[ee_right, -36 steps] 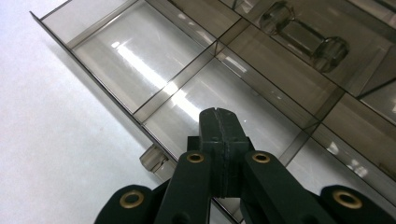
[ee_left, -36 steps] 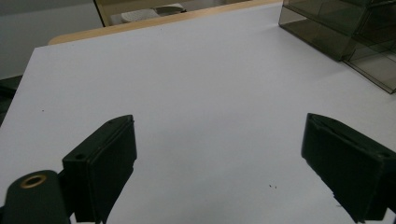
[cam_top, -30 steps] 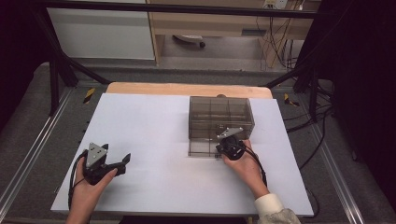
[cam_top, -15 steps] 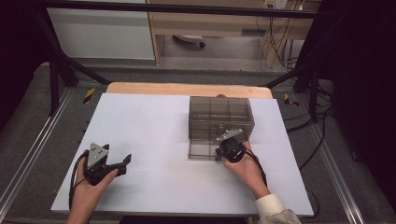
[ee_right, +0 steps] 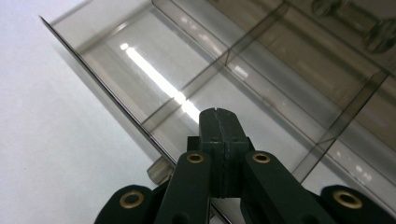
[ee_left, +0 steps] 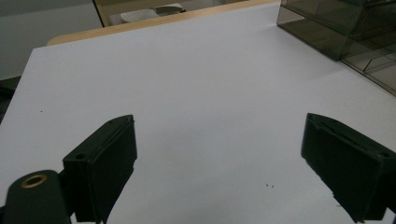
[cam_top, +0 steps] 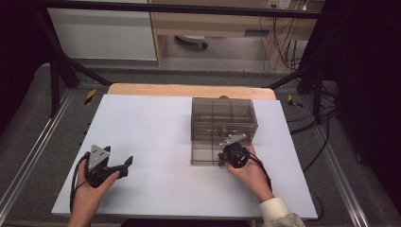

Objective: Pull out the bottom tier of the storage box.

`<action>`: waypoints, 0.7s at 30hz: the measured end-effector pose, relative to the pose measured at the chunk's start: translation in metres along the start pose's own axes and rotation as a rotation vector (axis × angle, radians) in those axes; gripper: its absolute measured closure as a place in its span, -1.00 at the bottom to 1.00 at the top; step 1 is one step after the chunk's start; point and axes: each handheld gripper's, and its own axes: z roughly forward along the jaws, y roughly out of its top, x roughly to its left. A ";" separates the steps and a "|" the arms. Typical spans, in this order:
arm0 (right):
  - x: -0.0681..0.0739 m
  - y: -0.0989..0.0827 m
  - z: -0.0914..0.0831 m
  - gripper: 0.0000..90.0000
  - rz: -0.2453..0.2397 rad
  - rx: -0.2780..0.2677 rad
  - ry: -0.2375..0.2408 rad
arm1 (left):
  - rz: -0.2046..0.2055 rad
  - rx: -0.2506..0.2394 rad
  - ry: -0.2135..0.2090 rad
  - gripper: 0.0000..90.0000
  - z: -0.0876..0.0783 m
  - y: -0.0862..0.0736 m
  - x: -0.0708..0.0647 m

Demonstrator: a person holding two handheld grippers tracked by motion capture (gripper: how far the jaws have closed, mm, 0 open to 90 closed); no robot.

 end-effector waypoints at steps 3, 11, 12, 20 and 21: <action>-0.001 -0.001 -0.009 1.00 -0.004 -0.047 -0.026 | -0.006 0.002 0.004 -0.78 0.001 0.000 0.001; -0.006 -0.016 -0.041 1.00 0.060 -0.141 -0.056 | -0.011 -0.008 0.006 -0.78 -0.002 0.000 0.002; -0.006 -0.019 -0.046 1.00 0.075 -0.153 -0.056 | -0.011 -0.011 0.009 -0.78 -0.003 0.000 0.002; 0.000 -0.044 -0.073 0.96 0.121 -0.213 -0.071 | -0.019 -0.017 0.010 -0.78 -0.005 0.000 0.001; 0.001 -0.047 -0.077 0.95 0.131 -0.222 -0.072 | -0.023 -0.017 0.011 -0.78 -0.005 0.000 0.001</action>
